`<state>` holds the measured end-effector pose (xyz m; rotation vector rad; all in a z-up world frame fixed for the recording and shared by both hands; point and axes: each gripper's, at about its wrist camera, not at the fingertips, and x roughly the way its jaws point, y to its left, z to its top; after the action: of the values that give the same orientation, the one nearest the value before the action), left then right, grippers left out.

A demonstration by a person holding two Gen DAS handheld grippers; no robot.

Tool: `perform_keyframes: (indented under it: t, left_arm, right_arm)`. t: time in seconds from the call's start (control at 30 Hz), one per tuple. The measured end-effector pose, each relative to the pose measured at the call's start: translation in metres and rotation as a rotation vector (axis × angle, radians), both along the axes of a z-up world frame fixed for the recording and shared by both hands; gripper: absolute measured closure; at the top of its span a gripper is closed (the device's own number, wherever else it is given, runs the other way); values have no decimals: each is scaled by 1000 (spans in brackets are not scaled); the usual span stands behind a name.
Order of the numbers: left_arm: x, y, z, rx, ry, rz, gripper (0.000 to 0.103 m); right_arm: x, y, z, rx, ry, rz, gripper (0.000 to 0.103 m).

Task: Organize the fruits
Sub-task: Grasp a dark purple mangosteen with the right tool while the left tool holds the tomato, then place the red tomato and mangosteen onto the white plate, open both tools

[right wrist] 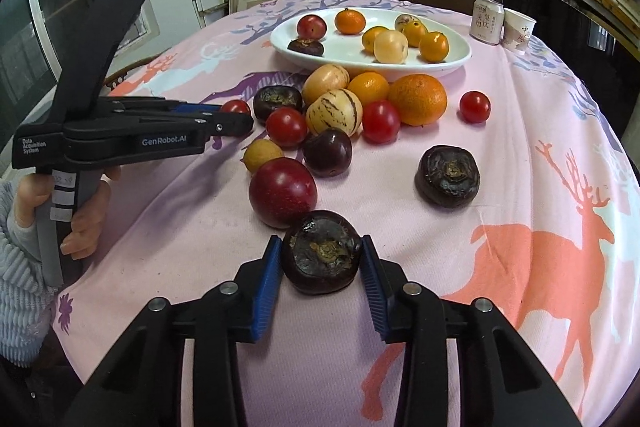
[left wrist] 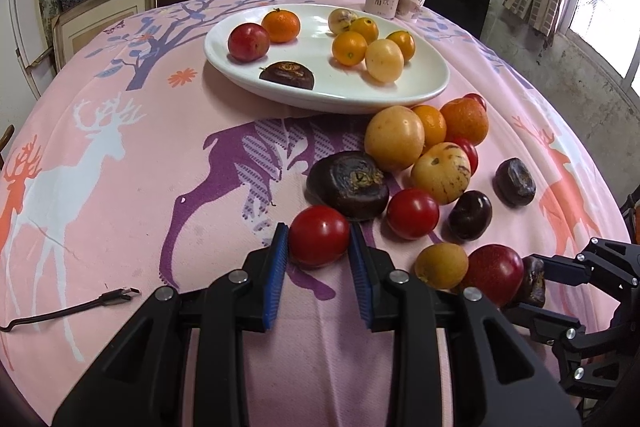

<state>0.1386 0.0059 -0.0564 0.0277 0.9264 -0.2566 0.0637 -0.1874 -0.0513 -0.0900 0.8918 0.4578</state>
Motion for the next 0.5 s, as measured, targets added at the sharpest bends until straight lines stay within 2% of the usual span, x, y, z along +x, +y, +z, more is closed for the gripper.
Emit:
perform_keyframes:
  t: [0.37, 0.43, 0.5]
  left_arm:
    - [-7, 12, 18, -42, -71, 49, 74]
    - [-1, 12, 27, -69, -74, 48, 74]
    - [8, 10, 38, -72, -85, 43, 74]
  right_arm:
    - [-1, -29, 12, 150, -42, -79, 63]
    - [2, -35, 21, 181, -49, -83, 63]
    - [12, -39, 41, 174, -96, -94, 63]
